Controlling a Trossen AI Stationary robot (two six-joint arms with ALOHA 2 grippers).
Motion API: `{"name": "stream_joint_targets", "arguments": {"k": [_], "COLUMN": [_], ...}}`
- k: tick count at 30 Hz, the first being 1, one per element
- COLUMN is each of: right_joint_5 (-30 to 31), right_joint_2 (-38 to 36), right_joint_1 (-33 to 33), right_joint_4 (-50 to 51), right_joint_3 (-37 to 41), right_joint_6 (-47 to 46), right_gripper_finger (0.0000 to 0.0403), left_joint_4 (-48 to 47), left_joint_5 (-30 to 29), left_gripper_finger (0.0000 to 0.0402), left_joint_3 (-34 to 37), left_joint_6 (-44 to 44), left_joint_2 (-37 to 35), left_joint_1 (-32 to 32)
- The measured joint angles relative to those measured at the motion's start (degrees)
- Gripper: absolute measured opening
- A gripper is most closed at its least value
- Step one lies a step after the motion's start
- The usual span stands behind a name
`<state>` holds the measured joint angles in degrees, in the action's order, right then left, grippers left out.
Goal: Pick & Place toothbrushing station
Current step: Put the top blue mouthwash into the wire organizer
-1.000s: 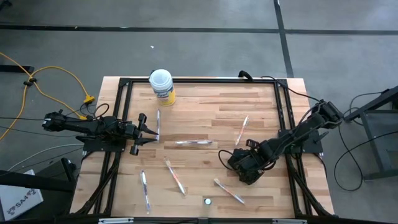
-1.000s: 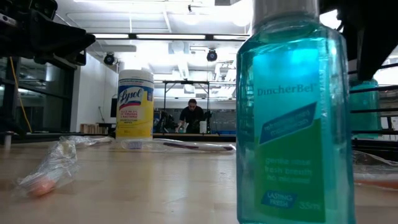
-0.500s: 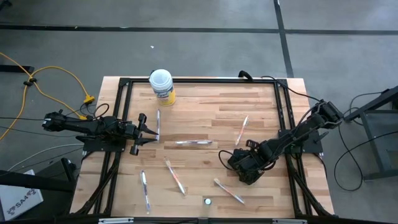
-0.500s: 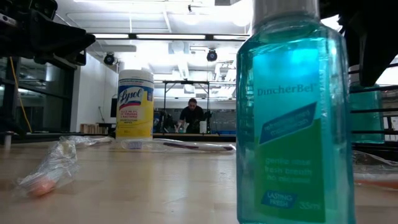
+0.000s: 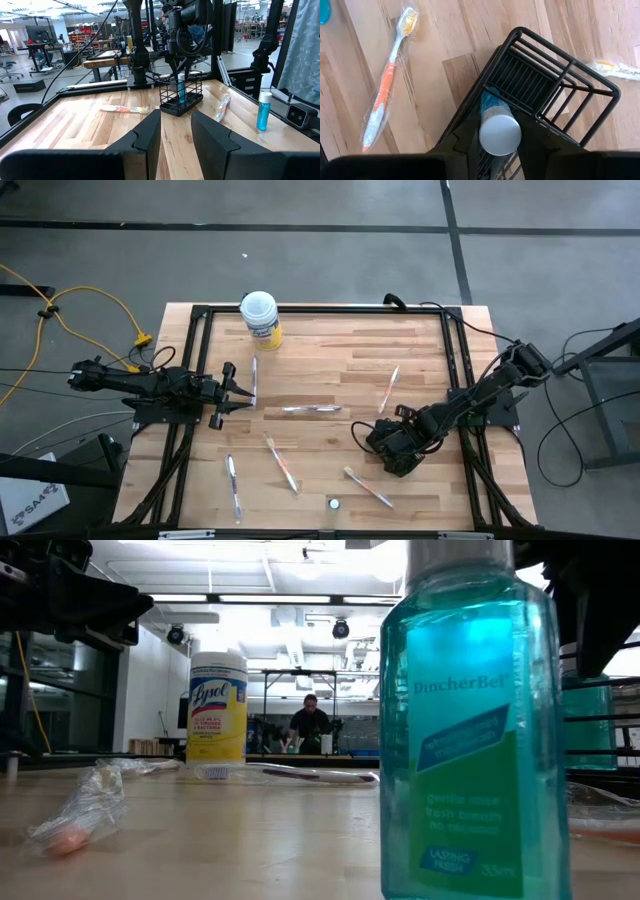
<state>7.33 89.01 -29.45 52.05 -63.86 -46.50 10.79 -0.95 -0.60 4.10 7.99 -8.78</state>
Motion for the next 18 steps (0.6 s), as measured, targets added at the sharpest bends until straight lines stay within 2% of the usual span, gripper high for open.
{"name": "stream_joint_targets", "arguments": {"k": [18], "right_joint_5": [-1.25], "right_joint_2": [1.31], "right_joint_1": [0.0], "right_joint_4": [-0.7], "right_joint_3": [-0.02], "right_joint_6": [-1.31], "right_gripper_finger": [0.0097], "left_joint_4": [-0.02], "left_joint_5": [0.0], "left_gripper_finger": [0.0103], "left_joint_3": [0.0], "left_joint_6": [0.0], "left_joint_2": [-0.02], "left_joint_1": [-0.02]}}
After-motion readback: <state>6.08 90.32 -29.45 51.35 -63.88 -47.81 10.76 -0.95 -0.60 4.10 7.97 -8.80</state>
